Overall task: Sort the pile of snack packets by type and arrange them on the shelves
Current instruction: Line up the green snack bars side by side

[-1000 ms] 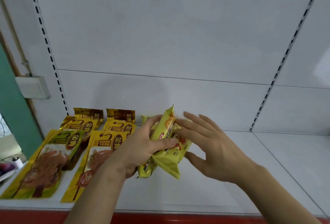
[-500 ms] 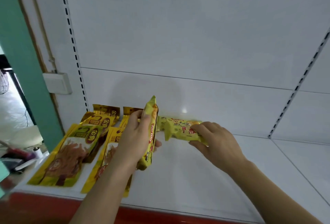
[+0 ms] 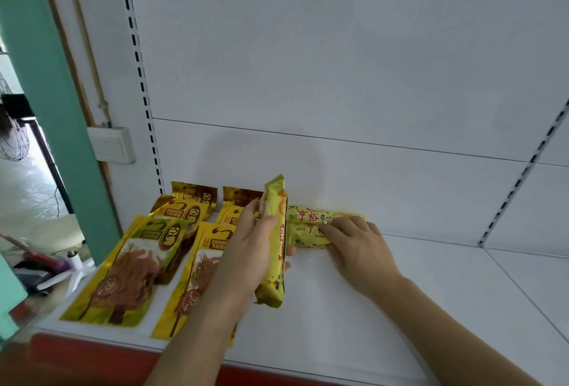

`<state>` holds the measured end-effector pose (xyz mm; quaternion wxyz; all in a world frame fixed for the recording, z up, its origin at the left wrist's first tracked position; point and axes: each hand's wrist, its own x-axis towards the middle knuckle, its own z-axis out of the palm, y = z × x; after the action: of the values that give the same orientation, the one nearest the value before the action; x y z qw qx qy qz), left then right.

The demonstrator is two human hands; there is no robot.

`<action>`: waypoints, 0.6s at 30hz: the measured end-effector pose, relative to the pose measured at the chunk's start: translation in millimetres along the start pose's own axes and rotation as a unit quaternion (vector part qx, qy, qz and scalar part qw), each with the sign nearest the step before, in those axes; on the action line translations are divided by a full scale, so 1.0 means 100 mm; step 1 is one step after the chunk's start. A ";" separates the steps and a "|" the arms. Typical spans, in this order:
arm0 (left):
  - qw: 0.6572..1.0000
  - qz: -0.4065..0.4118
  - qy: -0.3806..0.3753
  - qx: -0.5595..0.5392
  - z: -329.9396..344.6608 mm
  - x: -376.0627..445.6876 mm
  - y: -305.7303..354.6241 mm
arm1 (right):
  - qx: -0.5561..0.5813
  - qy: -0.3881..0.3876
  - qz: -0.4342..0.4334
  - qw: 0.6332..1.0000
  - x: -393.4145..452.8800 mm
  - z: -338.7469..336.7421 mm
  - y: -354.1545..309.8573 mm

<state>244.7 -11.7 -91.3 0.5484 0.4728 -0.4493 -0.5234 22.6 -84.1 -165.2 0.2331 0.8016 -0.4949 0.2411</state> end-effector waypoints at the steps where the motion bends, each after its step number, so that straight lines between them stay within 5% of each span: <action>1: 1.000 0.000 0.001 0.000 0.00 0.01 -0.01 | -0.005 0.011 -0.012 1.000 0.02 -0.01 -0.03; 6: 1.000 0.008 -0.006 -0.003 0.03 0.06 -0.07 | -0.032 0.051 -0.048 0.997 0.09 0.04 -0.13; 18: 0.999 0.023 -0.007 0.046 0.13 0.03 -0.14 | 0.052 -0.010 0.018 0.998 0.14 0.03 -0.09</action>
<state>229.7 -15.5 -103.5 0.5351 0.4832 -0.4871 -0.4928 36.2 -91.7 -159.9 0.1815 0.8061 -0.4981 0.2629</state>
